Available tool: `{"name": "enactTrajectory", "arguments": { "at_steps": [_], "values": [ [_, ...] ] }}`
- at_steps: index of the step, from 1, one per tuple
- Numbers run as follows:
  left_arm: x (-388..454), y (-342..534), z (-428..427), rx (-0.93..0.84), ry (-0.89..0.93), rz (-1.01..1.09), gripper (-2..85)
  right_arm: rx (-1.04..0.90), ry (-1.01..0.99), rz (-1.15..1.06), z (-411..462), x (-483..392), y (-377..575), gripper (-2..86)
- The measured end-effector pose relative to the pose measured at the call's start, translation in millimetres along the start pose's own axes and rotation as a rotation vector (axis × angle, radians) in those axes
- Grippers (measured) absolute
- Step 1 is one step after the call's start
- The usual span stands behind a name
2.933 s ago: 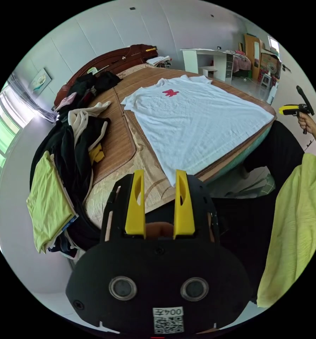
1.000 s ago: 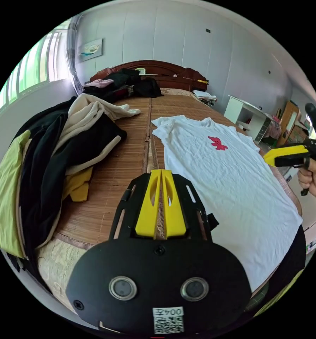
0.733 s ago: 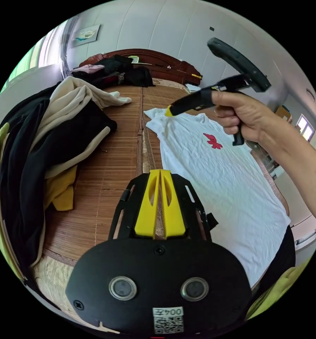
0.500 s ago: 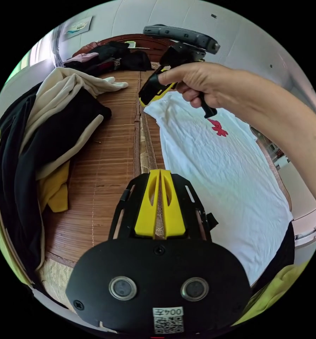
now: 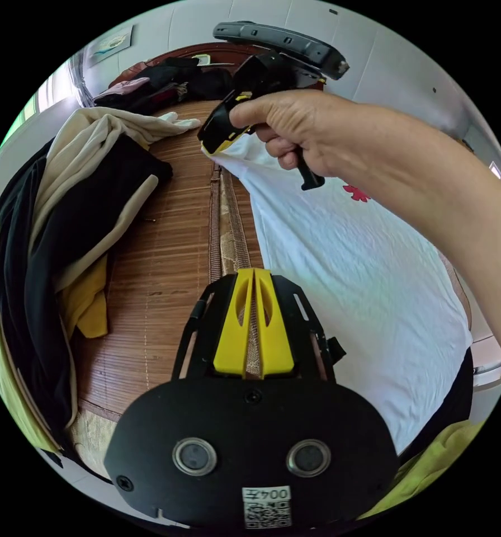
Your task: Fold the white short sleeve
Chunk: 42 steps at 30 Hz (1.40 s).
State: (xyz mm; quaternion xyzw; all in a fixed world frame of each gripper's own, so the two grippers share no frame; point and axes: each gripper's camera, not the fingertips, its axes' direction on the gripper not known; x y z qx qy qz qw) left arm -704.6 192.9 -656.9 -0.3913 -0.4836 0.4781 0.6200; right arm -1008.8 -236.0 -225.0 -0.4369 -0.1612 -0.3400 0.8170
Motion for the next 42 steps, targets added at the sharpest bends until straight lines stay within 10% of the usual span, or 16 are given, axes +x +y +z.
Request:
{"name": "enactTrajectory", "arguments": {
  "at_steps": [10, 33, 42],
  "values": [
    [0, -1, 4, -0.003, -0.011, 0.012, 0.3, 0.064, 0.056, -0.271, 51, -74, 34, 10.1],
    [7, 75, -106, 0.252, -0.014, 0.199, 1.1, 0.044, 0.059, 0.727, -64, 11, 659, 8.4],
    [31, 206, -180, 0.115, 0.034, 0.338, 8.0, 0.126, -0.036, 0.805, -8, -28, 737, 11.2]
  ]
}}
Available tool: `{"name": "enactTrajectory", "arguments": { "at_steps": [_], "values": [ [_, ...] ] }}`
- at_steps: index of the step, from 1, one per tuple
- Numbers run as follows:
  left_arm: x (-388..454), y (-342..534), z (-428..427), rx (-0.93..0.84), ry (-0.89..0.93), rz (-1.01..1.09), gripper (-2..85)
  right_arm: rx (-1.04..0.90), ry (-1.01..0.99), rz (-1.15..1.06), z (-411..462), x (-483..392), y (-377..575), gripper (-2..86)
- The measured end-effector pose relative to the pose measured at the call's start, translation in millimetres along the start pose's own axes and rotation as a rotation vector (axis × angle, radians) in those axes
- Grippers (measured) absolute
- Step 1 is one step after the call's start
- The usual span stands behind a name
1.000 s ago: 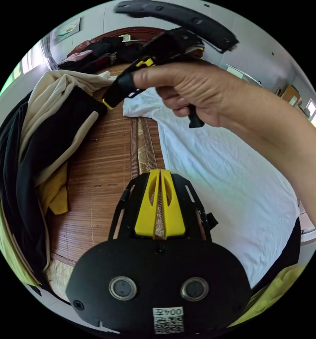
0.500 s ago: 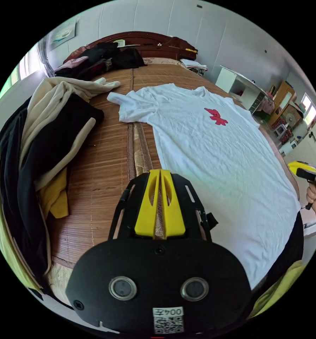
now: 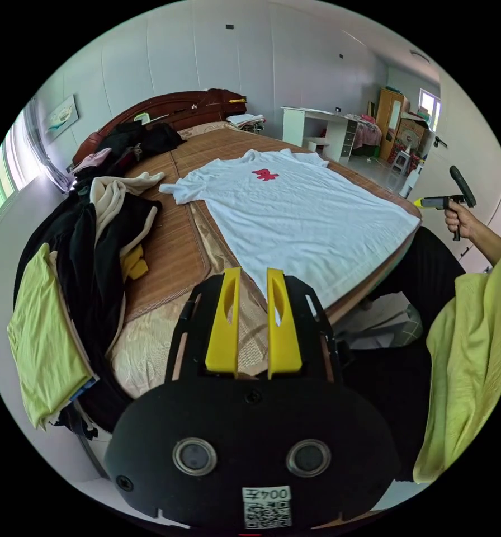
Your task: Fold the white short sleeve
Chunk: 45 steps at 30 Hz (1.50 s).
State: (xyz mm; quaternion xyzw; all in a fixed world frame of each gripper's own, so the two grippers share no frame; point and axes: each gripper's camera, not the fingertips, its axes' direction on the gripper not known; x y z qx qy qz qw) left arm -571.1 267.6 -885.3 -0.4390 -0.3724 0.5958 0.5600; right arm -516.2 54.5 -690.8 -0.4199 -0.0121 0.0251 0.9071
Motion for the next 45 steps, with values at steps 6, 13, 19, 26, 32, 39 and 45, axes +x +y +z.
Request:
{"name": "enactTrajectory", "arguments": {
  "at_steps": [6, 13, 19, 26, 32, 39, 45],
  "values": [
    [23, 12, 10, -0.085, 0.027, -0.004, 11.4, -0.014, -0.041, 0.039, 45, 3, 30, 13.8],
    [28, -2, 33, -0.184, 0.027, 0.045, 13.1, -0.052, -0.095, 0.095, 93, 6, 44, 15.5],
    [8, -13, 40, -0.18, 0.072, -0.03, 12.4, -0.056, -0.125, 0.09, 122, -8, 45, 13.8],
    [-17, -24, 37, -0.154, 0.106, -0.145, 3.7, -0.058, -0.197, 0.118, 152, -15, 39, 5.6],
    [-22, -32, 22, -0.184, 0.111, -0.145, 1.9, -0.038, -0.276, 0.133, 162, -19, 32, 1.2],
    [-10, -20, -2, -0.256, 0.118, -0.117, 1.5, -0.094, -0.248, 0.054, 148, -41, 34, 0.7],
    [13, 1, -15, -0.339, 0.142, -0.101, 1.6, -0.198, -0.166, -0.017, 144, -70, 56, 1.1]
  ]
}}
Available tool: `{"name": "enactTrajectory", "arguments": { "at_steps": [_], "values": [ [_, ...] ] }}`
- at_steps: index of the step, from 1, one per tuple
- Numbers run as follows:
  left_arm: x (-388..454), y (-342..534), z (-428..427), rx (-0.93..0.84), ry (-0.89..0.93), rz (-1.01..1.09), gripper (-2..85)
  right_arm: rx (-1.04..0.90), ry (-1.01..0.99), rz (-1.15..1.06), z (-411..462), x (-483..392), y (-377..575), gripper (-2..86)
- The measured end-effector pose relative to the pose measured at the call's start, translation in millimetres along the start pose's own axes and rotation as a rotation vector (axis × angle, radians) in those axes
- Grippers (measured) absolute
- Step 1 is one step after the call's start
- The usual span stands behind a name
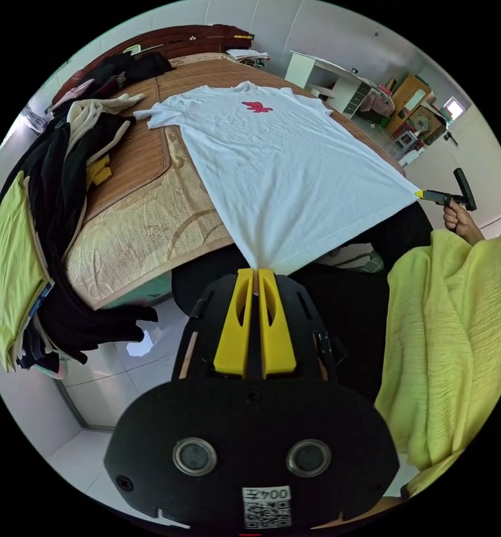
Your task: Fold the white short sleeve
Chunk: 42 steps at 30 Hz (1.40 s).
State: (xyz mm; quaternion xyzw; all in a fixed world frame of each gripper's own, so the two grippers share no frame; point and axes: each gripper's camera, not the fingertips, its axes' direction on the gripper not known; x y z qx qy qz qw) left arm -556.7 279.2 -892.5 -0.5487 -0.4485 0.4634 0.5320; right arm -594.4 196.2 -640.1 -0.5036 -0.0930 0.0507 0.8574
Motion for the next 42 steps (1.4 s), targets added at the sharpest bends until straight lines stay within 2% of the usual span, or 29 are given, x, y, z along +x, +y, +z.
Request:
{"name": "enactTrajectory", "arguments": {
  "at_steps": [5, 8, 11, 13, 16, 19, 23, 26, 29, 31, 36, 42],
  "values": [
    [2, 2, -6, 0.011, -0.002, -0.01, 2.6, -0.094, 0.045, -0.002, 20, -16, 0, 2.5],
    [1, -4, -28, 0.011, -0.114, -0.018, 3.7, -0.116, 0.057, -0.008, 19, -24, -9, 4.2],
    [15, -29, -62, 0.103, -0.283, 0.044, 3.5, -0.107, 0.236, -0.003, 3, -34, -20, 7.9],
    [29, -58, -66, 0.169, -0.267, 0.093, 3.2, -0.06, 0.306, 0.001, -9, -38, -28, 9.5],
    [62, -126, -45, 0.235, -0.188, 0.193, 2.9, 0.084, 0.22, 0.013, -22, -38, -51, 10.1],
    [110, -200, -7, 0.242, -0.187, 0.296, 2.4, 0.17, 0.089, 0.028, -11, -37, -85, 10.4],
    [167, -276, 53, 0.12, -0.277, 0.426, 1.5, 0.227, 0.03, 0.017, 15, -57, -129, 9.1],
    [184, -290, 87, 0.008, -0.33, 0.501, 0.9, 0.239, 0.04, -0.018, 32, -71, -152, 8.0],
    [189, -287, 91, 0.053, -0.349, 0.483, 0.4, 0.249, 0.065, -0.013, 38, -61, -184, 6.6],
    [182, -290, 90, 0.056, -0.307, 0.434, 0.3, 0.266, 0.019, 0.035, 36, -39, -209, 6.5],
    [169, -301, 88, 0.039, -0.217, 0.37, 0.2, 0.319, -0.328, 0.271, 43, 47, -288, 7.2],
    [173, -304, 89, 0.038, -0.246, 0.376, 0.2, 0.267, -0.399, 0.35, 68, 53, -351, 9.0]
  ]
}}
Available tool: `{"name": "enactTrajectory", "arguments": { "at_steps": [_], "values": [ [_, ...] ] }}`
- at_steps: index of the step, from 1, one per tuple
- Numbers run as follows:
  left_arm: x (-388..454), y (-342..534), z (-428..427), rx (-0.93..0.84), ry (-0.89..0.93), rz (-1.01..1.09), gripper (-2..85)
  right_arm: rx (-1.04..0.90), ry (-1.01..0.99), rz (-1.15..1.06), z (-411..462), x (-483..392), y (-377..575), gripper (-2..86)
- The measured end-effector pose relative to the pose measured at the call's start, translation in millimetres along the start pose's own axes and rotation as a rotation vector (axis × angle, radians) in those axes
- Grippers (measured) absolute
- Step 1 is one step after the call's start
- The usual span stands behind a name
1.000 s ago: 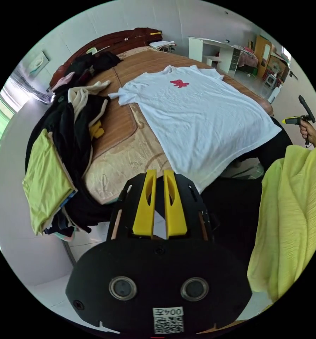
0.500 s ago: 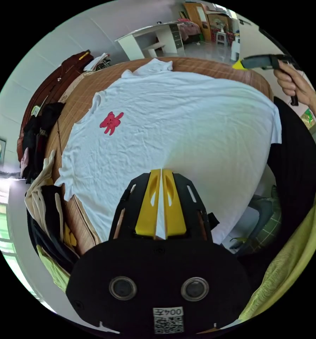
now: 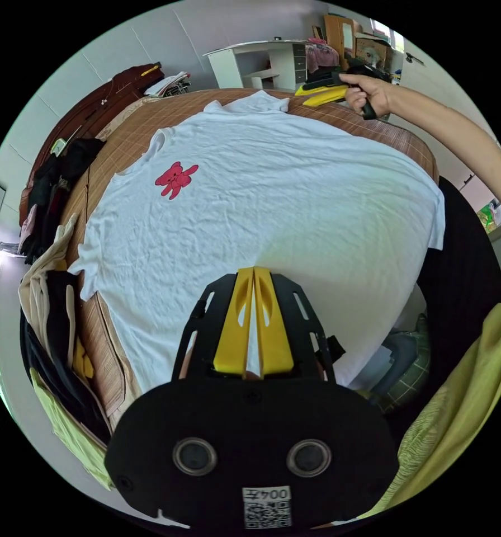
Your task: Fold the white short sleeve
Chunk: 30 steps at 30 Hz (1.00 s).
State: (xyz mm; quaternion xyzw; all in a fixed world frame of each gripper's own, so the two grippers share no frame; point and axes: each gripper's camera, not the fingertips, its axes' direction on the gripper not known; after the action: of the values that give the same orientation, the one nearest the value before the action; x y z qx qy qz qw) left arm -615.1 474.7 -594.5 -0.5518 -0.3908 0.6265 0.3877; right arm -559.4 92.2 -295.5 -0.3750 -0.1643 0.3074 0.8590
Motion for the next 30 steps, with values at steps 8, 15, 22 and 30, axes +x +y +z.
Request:
{"name": "enactTrajectory", "arguments": {
  "at_steps": [8, 15, 22, 30],
  "values": [
    [-5, -1, 1, -0.002, 0.008, -0.017, 0.2, 0.01, 0.227, -0.166, 39, -95, -38, 3.1],
    [-8, 2, 2, -0.001, 0.001, -0.03, 0.2, -0.132, 1.018, -1.023, 175, -293, 45, 8.6],
    [-9, 8, 4, 0.0, -0.023, -0.032, 0.1, 0.009, 0.954, -1.029, 156, -298, 97, 10.1],
    [-21, 20, 7, 0.009, -0.003, -0.044, 0.2, -0.047, 0.038, -0.28, 20, -124, -24, 11.4]
  ]
}}
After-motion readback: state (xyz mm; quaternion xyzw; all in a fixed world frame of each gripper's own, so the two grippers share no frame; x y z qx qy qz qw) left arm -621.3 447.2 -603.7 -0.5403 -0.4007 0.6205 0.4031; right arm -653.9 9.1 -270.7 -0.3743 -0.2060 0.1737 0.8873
